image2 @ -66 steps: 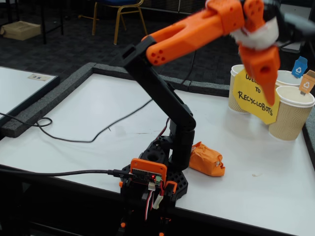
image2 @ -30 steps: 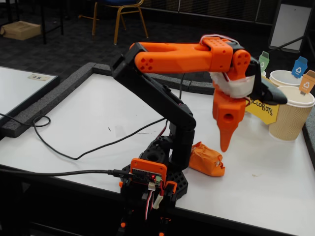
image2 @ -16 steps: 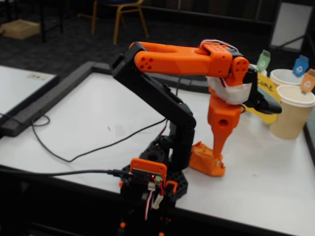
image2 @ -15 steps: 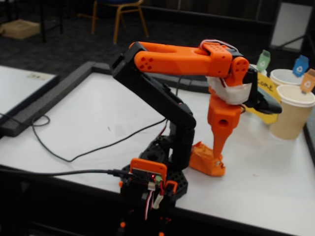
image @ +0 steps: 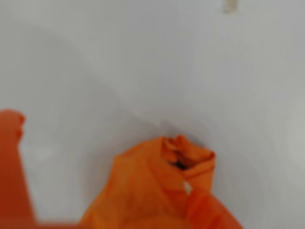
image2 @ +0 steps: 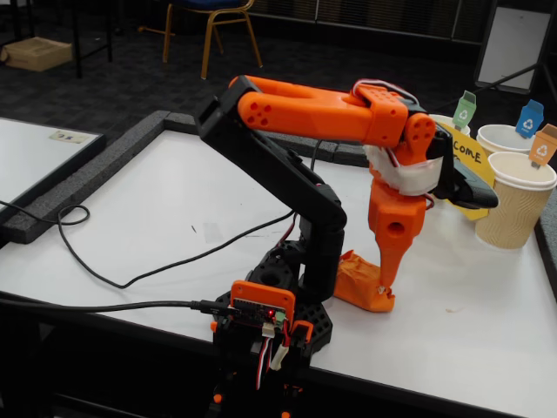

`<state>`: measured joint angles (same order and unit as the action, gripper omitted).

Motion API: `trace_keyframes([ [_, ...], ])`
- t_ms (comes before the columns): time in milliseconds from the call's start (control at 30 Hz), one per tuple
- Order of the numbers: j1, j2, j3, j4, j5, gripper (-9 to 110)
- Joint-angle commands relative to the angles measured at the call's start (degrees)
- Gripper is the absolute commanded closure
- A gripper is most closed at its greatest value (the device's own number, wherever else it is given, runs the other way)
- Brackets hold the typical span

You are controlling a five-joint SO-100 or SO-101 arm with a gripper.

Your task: Sort rubbish by color.

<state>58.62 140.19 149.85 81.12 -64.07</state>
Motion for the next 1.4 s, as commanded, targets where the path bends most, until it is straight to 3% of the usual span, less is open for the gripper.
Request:
trace_keyframes([
  [0,-1.4,3.3,-0.5,-1.5,0.1,81],
  [133,-1.4,3.3,1.5,-5.4,0.1,95],
  [267,-1.4,3.4,0.4,-9.4,0.8,99],
  [700,-1.4,3.6,-20.7,-15.8,0.9,101],
  [1033,-1.3,3.6,-14.1,-25.6,0.9,101],
  [1367,-0.6,3.7,-8.0,-27.3,0.9,101],
])
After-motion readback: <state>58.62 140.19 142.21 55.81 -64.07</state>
